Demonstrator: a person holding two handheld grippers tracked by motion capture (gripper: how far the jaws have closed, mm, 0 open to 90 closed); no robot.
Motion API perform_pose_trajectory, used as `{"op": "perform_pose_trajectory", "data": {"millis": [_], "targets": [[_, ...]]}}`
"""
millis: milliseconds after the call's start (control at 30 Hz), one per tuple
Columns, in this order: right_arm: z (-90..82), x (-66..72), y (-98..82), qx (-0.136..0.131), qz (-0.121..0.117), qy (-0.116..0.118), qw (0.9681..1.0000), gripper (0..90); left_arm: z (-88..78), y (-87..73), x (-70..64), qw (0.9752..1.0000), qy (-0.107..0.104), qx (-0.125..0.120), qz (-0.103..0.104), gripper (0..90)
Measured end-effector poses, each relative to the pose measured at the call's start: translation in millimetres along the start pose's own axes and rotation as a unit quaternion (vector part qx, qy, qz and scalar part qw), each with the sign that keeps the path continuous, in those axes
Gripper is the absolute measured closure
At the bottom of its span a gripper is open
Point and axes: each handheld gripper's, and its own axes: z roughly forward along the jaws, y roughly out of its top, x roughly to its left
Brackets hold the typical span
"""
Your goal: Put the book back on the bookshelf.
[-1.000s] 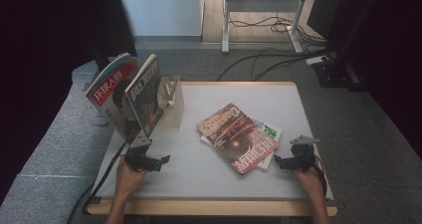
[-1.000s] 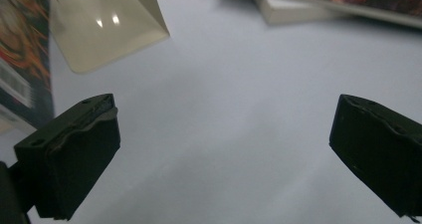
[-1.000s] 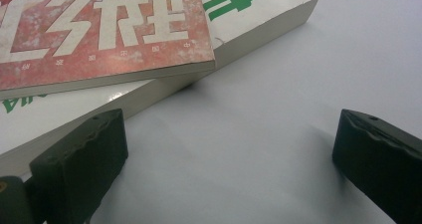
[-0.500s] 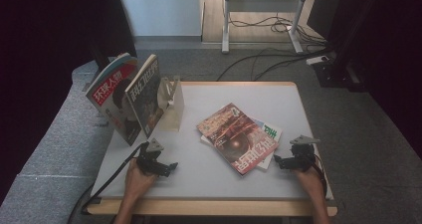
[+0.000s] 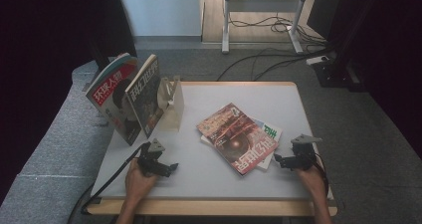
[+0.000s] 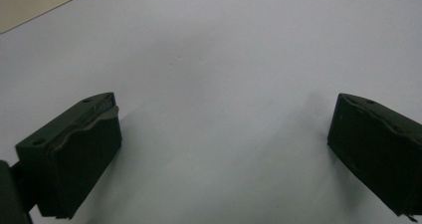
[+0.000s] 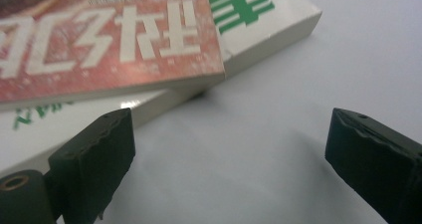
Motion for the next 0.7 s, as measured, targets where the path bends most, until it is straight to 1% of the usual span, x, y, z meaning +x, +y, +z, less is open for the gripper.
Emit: {"op": "perform_pose_trajectory", "data": {"millis": [100, 200, 267, 367, 500, 700], "targets": [[-5.6, 1.9, 9.6, -0.014, -0.004, 0.006, 0.9999, 5.3, 0.0, 0.0, 0.0, 1.0, 0.0, 0.0, 0.0, 0.0], [-6.9, 5.2, 22.0, -0.019, -0.012, 0.016, 0.9996, 5.2, 0.0, 0.0, -0.1, 1.0, 0.0, 0.0, 0.0, 0.0], [-4.5, 8.9, 30.3, -0.019, -0.02, 0.025, 0.9993, 5.6, 0.0, 0.0, -0.1, 1.0, 0.0, 0.0, 0.0, 0.0], [2.7, 14.0, 40.9, -0.019, -0.032, 0.031, 0.9989, 6.0, 0.0, 0.0, 0.0, 1.0, 0.0, 0.0, 0.0, 0.0], [14.0, 19.5, 52.6, -0.02, -0.037, 0.04, 0.9983, 5.7, 0.0, 0.0, 0.0, 1.0, 0.0, 0.0, 0.0, 0.0], [33.9, 26.8, 67.3, -0.01, -0.048, 0.051, 0.9975, 5.5, 0.0, 0.0, 0.0, 1.0, 0.0, 0.0, 0.0, 0.0]]}}
